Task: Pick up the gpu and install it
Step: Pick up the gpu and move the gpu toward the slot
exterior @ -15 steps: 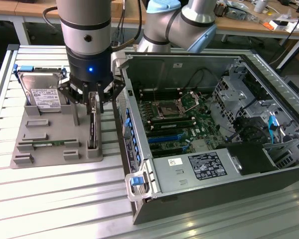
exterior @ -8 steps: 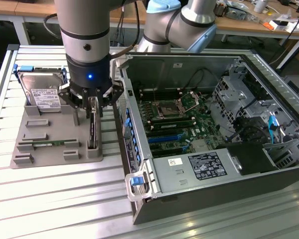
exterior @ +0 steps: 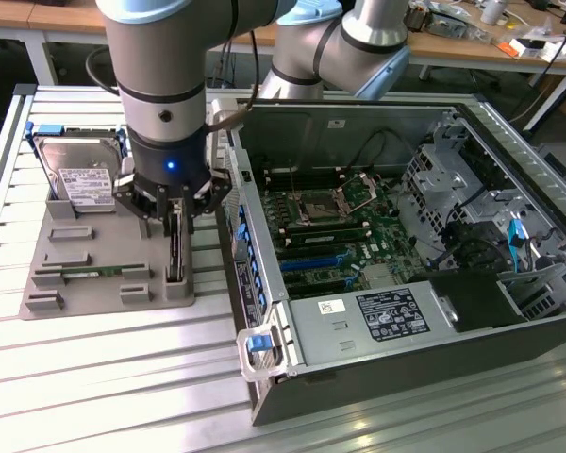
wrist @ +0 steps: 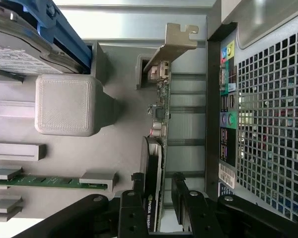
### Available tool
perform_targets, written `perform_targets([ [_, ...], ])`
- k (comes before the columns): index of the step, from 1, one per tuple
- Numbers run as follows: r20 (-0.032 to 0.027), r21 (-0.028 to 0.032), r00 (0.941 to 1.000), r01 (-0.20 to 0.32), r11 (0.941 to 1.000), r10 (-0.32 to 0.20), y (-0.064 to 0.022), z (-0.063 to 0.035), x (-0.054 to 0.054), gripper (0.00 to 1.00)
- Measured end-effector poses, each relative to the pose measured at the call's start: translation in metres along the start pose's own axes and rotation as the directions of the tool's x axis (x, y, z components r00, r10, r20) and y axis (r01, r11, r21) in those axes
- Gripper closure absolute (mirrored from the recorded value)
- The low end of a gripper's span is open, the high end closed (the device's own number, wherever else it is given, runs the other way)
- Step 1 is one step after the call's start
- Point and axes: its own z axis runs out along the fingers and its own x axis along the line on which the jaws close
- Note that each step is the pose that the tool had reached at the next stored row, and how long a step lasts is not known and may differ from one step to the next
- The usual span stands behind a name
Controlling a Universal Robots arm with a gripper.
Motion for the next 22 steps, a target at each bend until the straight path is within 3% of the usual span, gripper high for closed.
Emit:
perform_targets([
  [21, -0.0001, -0.0008, 1.0000, 0.000, 1.0000, 0.000, 0.0055, 0.0040, 0.0005, 0.64],
  [22, -0.0004, -0.0006, 1.0000, 0.000, 1.0000, 0.000, 0.0054, 0.0039, 0.0005, 0.72],
])
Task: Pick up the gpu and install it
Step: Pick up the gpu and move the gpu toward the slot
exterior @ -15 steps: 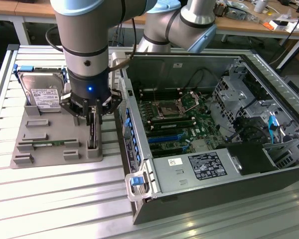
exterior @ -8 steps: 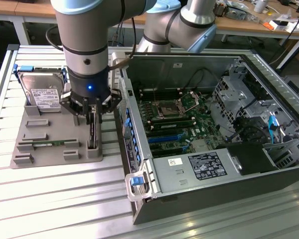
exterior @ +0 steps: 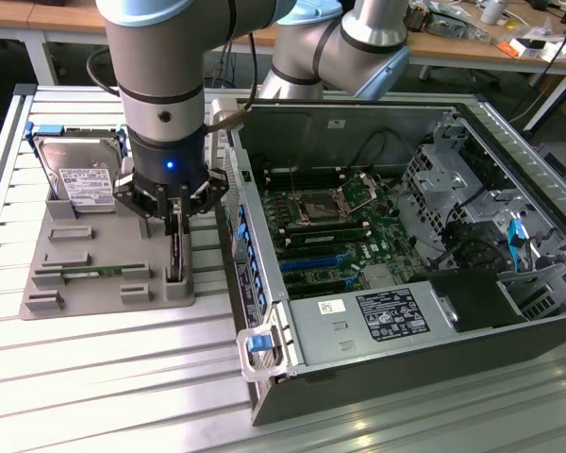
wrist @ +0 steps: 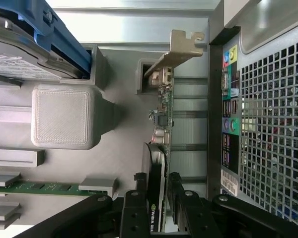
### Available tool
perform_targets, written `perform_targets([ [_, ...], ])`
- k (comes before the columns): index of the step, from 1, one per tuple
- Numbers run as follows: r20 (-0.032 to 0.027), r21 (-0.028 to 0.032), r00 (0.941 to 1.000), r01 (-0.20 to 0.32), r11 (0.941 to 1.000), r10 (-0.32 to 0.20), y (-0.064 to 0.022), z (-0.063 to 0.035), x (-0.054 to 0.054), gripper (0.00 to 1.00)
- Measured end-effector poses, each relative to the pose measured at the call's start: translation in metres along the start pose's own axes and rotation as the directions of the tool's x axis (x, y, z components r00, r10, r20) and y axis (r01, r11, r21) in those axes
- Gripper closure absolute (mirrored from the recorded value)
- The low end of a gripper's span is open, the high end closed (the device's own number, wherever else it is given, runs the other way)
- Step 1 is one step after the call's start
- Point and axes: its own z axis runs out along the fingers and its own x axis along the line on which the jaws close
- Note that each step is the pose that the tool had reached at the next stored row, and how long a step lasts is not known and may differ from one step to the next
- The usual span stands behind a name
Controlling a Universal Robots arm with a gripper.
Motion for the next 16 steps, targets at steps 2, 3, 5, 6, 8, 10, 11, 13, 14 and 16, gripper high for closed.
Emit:
perform_targets([
  [2, 0.0003, -0.0002, 1.0000, 0.000, 1.0000, 0.000, 0.0000, 0.0002, 0.0000, 0.73],
  [3, 0.0003, -0.0001, 1.0000, 0.000, 1.0000, 0.000, 0.0000, 0.0002, 0.0000, 0.73],
  [5, 0.0002, -0.0001, 1.0000, 0.000, 1.0000, 0.000, 0.0000, 0.0002, 0.0000, 0.73],
  [6, 0.0003, -0.0001, 1.0000, 0.000, 1.0000, 0.000, 0.0000, 0.0002, 0.0000, 0.73],
  [8, 0.0003, -0.0001, 1.0000, 0.000, 1.0000, 0.000, 0.0000, 0.0002, 0.0000, 0.73],
  [10, 0.0003, -0.0001, 1.0000, 0.000, 1.0000, 0.000, 0.0000, 0.0003, 0.0000, 0.73],
  [11, 0.0007, -0.0004, 1.0000, 0.000, 1.0000, 0.000, 0.0001, -0.0001, -0.0001, 0.73],
  [13, 0.0004, -0.0001, 1.0000, 0.000, 1.0000, 0.000, 0.0001, -0.0036, -0.0002, 0.73],
  [14, 0.0004, -0.0002, 1.0000, 0.000, 1.0000, 0.000, 0.0001, -0.0045, -0.0002, 0.73],
  [16, 0.0004, -0.0001, 1.0000, 0.000, 1.0000, 0.000, 0.0001, -0.0062, -0.0002, 0.73],
])
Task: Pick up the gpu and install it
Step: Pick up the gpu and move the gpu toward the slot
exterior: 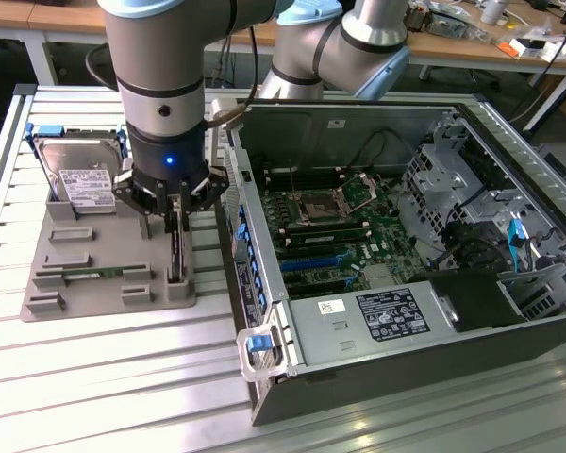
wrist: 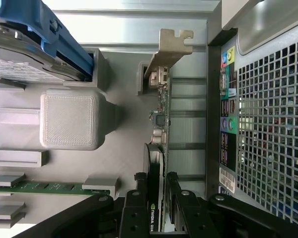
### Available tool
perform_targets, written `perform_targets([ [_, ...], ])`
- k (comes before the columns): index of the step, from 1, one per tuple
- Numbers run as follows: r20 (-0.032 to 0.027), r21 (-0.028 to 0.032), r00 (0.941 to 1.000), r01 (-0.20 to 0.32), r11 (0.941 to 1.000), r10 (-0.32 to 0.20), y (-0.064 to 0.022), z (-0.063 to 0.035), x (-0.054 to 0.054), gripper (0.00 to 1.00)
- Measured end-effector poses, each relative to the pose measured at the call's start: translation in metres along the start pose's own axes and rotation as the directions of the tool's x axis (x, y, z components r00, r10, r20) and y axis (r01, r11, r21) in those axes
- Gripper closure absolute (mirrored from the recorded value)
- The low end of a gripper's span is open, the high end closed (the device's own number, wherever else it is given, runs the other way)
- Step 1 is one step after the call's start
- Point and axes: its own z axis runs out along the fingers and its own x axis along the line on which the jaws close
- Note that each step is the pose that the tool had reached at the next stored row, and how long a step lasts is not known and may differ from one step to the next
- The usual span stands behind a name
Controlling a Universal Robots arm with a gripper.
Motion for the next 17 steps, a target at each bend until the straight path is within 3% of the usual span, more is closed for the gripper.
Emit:
perform_targets([
  [17, 0.0000, -0.0031, 1.0000, 0.000, 1.0000, 0.000, 0.0004, -0.0219, -0.001, 0.73],
])
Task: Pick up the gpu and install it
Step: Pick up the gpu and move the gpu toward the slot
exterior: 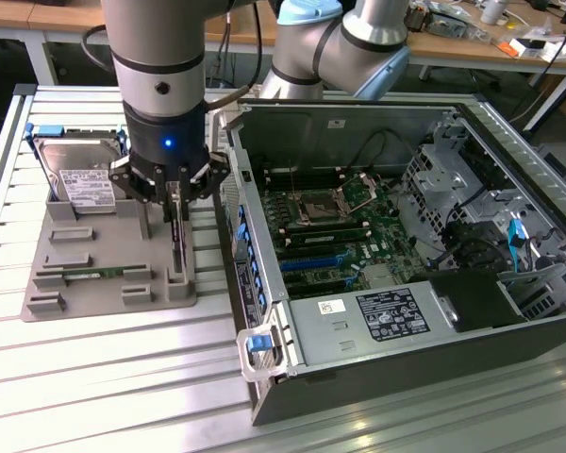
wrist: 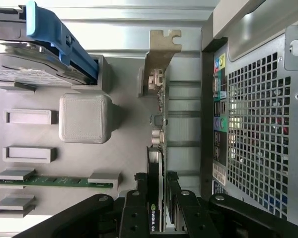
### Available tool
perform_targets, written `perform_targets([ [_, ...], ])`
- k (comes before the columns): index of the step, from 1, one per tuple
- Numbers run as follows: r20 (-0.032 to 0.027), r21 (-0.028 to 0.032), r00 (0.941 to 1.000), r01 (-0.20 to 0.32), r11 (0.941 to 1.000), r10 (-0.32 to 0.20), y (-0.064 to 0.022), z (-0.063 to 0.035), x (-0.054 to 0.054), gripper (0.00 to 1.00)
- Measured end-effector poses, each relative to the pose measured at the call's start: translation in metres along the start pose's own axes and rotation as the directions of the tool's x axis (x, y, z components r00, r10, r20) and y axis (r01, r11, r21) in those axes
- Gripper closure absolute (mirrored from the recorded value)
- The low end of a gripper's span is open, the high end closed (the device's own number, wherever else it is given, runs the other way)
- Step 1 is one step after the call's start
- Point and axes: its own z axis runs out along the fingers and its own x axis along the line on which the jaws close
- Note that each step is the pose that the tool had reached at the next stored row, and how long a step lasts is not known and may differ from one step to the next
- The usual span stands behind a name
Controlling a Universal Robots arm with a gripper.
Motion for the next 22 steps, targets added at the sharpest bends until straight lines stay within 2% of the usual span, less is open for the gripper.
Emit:
perform_targets([
  [22, 0.0000, -0.0025, 1.0000, 0.000, 1.0000, 0.000, 0.0006, -0.0294, -0.001, 0.73],
])
